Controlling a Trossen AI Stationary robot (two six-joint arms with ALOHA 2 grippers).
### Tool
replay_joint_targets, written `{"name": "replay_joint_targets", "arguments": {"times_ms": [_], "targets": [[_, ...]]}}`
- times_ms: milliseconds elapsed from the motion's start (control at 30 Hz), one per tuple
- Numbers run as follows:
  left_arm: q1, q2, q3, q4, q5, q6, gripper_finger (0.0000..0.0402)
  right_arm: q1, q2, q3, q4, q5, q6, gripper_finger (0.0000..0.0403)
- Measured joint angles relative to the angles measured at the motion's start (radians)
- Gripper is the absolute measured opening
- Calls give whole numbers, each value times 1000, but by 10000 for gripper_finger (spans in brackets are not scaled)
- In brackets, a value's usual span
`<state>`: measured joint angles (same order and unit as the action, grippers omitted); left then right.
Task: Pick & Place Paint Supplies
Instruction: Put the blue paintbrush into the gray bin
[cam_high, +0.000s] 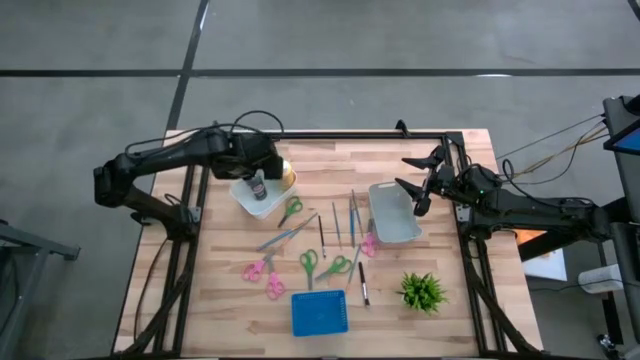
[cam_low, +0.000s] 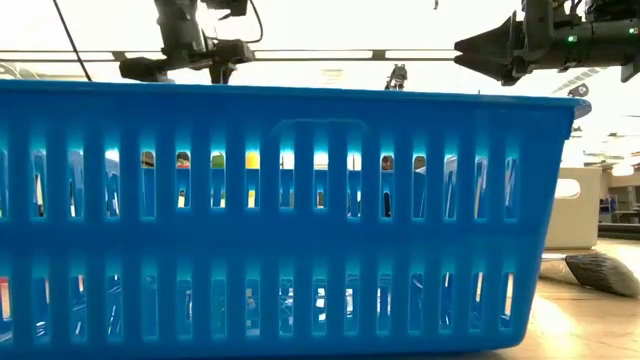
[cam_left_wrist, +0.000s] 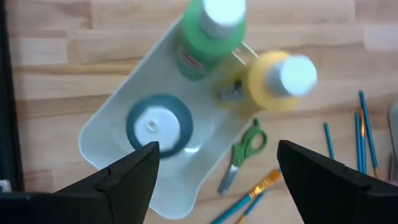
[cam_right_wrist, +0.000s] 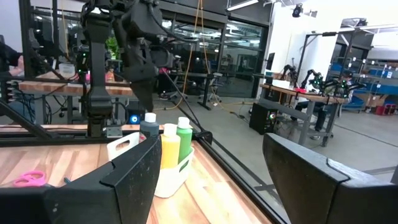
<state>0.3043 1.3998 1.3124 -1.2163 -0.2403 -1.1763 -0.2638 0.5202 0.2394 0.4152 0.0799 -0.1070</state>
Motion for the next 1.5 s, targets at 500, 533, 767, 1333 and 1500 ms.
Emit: {"name": "replay_joint_targets", "arguments": {"times_ms": [500, 533, 767, 1333, 1500], "targets": [[-217, 2, -9, 56, -26, -53, 328, 0, 0, 0, 0, 0, 1, 278], [-231, 2, -9, 61, -29, -53, 328, 0, 0, 0, 0, 0, 0, 278], [-327, 16, -11, 80, -61, -84, 328, 0, 0, 0, 0, 0, 1, 278], [-456, 265, -9, 212, 9, 18, 328, 0, 0, 0, -16, 0, 0, 278], [-455, 318, -9, 227, 31, 31, 328, 0, 0, 0, -16, 0, 0, 278]]}}
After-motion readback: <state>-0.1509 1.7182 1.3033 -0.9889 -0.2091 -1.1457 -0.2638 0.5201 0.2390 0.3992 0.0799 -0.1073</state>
